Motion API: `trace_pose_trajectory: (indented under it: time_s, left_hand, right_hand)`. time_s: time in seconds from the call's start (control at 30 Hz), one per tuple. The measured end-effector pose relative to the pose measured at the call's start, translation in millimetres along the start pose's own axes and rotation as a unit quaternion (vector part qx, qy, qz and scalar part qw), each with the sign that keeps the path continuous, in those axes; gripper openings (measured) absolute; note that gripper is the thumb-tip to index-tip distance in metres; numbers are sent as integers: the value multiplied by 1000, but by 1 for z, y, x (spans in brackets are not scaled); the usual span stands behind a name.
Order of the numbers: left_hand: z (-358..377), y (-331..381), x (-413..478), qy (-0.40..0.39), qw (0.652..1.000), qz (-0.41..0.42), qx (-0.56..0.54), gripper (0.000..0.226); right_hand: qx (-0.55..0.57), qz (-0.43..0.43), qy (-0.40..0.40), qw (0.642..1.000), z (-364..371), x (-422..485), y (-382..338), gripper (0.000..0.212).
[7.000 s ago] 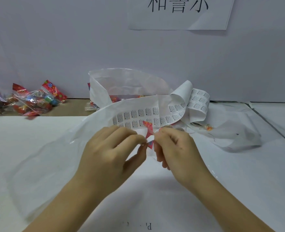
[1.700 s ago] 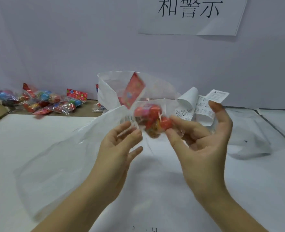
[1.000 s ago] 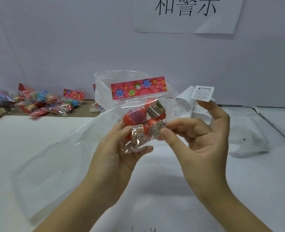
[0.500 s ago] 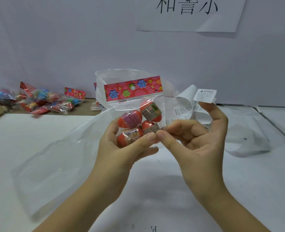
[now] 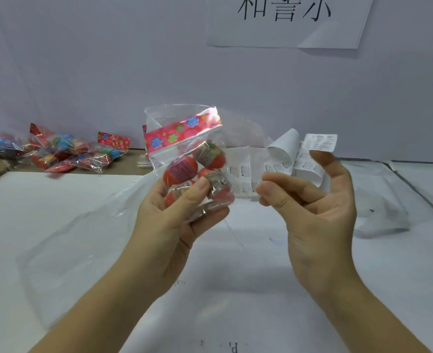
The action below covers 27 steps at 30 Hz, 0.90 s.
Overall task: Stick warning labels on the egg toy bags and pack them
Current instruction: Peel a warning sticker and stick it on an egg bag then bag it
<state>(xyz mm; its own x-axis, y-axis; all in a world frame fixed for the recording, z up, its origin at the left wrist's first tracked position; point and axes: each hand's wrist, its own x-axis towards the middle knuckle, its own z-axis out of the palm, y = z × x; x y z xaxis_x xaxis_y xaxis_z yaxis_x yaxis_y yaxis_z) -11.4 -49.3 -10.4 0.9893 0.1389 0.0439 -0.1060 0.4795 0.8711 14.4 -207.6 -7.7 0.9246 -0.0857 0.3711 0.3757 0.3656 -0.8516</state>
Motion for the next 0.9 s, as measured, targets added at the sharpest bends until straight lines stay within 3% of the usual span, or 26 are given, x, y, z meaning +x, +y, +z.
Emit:
trace_pose_trajectory:
  time_s: [0.27,0.6,0.77,0.9]
  left_hand:
    - [-2,1,0,1,999,23,30,82]
    - [6,-10,-5,45,993,42,100,92]
    - [6,-12,-6,41,992,42,115,82]
    - [7,-12,-6,33,994,29,99,68]
  right_hand:
    - [-57,42,-78,994,3,-3,0,68]
    - [-115,-2,-40,993,3,-8,7,70]
    - [-43,133,-70,988,4,-4,3,67]
    - [-69,108,-45,991,2,-1,-1,67]
